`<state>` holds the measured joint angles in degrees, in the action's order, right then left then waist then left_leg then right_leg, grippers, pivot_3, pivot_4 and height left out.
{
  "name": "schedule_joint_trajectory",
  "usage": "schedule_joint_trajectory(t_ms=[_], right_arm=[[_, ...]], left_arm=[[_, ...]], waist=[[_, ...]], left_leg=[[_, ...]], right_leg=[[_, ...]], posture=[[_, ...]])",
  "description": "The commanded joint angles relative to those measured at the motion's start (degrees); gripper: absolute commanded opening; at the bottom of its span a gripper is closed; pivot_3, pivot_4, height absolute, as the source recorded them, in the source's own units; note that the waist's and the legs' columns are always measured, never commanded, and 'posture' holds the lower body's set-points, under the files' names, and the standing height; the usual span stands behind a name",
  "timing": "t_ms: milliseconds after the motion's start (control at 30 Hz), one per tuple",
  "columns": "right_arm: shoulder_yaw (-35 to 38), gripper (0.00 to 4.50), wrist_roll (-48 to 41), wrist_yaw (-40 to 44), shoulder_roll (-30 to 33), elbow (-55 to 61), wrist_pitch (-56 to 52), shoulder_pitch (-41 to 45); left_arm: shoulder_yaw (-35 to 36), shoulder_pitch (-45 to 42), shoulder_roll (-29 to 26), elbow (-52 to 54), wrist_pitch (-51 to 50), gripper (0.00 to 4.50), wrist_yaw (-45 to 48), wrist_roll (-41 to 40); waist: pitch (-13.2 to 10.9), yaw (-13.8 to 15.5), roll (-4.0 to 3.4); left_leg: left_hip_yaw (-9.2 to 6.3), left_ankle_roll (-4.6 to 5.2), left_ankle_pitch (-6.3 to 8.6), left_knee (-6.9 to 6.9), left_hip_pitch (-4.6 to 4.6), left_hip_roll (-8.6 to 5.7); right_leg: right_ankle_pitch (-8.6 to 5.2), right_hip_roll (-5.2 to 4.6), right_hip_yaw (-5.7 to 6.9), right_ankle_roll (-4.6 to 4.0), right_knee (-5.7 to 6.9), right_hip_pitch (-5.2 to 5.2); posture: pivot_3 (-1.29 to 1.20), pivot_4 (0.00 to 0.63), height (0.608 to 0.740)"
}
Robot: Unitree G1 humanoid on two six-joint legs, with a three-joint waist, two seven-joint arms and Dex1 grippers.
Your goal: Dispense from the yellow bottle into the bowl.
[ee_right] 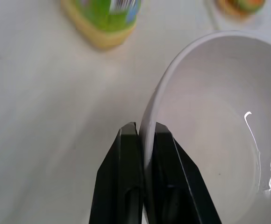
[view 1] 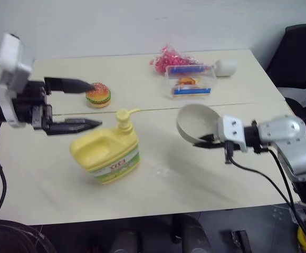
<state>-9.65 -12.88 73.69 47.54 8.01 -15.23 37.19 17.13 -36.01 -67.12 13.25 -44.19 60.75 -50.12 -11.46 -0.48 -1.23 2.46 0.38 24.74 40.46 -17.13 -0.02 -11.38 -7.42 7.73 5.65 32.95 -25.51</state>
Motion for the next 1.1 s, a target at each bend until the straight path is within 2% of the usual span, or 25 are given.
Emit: schedule_joint_trajectory(t_ms=[33, 133, 267, 467, 800, 1100], right_arm=[[-4.6, 0.0, 1.2, 3.7, -3.5, -4.0, 1.4, 7.2], [-8.0, 0.0, 3.7, 6.2, -6.5, -8.8, 4.8, 13.2], [-10.6, 0.0, 5.5, 8.3, -9.8, -14.0, 7.6, 18.2], [-11.1, 0.0, 5.5, 10.9, -12.5, -17.5, 8.6, 22.5], [-11.1, 0.0, 3.8, 17.0, -15.4, -21.5, 8.3, 30.3], [-12.0, 0.0, 2.7, 18.8, -14.5, -22.2, 9.4, 32.6]], left_arm=[[-2.1, -3.2, 2.0, -2.8, 1.4, 4.1, -0.2, 2.2], [-5.4, -5.9, 4.5, -3.8, 2.9, 3.26, 1.0, 4.2], [-8.3, -8.8, 7.6, -1.9, 1.9, 1.91, 0.4, 4.5], [-10.8, -9.3, 8.7, 0.2, 1.9, 0.02, 0.2, 6.7], [-11.3, -3.4, 7.5, 2.5, 6.5, 0.02, 3.9, 11.5], [-13.6, -3.6, 8.5, 0.6, 10.5, 0.02, 5.3, 15.5]], waist=[[0.0, 0.1, 0.02], [0.0, 0.3, 0.05], [0.0, 0.2, 0.13], [0.0, -0.6, 0.13], [0.0, -1.4, 0.13], [0.0, -1.2, 0.14]], left_leg=[[0.0, 0.0, 0.01, 0.0, -0.02, 0.0], [-0.03, 0.07, 0.04, 0.28, -0.28, -0.07], [-0.19, 0.14, 0.12, 0.65, -0.57, -0.07], [-0.21, 0.11, 0.13, 0.64, -0.59, -0.03], [-0.25, 0.08, 0.14, 0.67, -0.65, 0.0], [-0.36, 0.08, 0.15, 0.82, -0.86, -0.02]], right_leg=[[0.0, 0.0, 0.02, 0.0, -0.01, 0.0], [0.02, -0.04, 0.07, 0.04, -0.05, -0.09], [0.07, -0.06, 0.15, 0.13, -0.05, -0.13], [0.07, -0.05, 0.16, 0.13, 0.0, -0.18], [0.07, -0.04, 0.18, 0.12, 0.04, -0.26], [0.07, -0.1, 0.28, 0.12, 0.07, -0.31]], posture=[[0.0, 0.15, 0.74], [0.0, 0.15, 0.74], [0.0, 0.15, 0.74], [0.0, 0.15, 0.74], [0.0, 0.15, 0.74], [0.0, 0.15, 0.74]])
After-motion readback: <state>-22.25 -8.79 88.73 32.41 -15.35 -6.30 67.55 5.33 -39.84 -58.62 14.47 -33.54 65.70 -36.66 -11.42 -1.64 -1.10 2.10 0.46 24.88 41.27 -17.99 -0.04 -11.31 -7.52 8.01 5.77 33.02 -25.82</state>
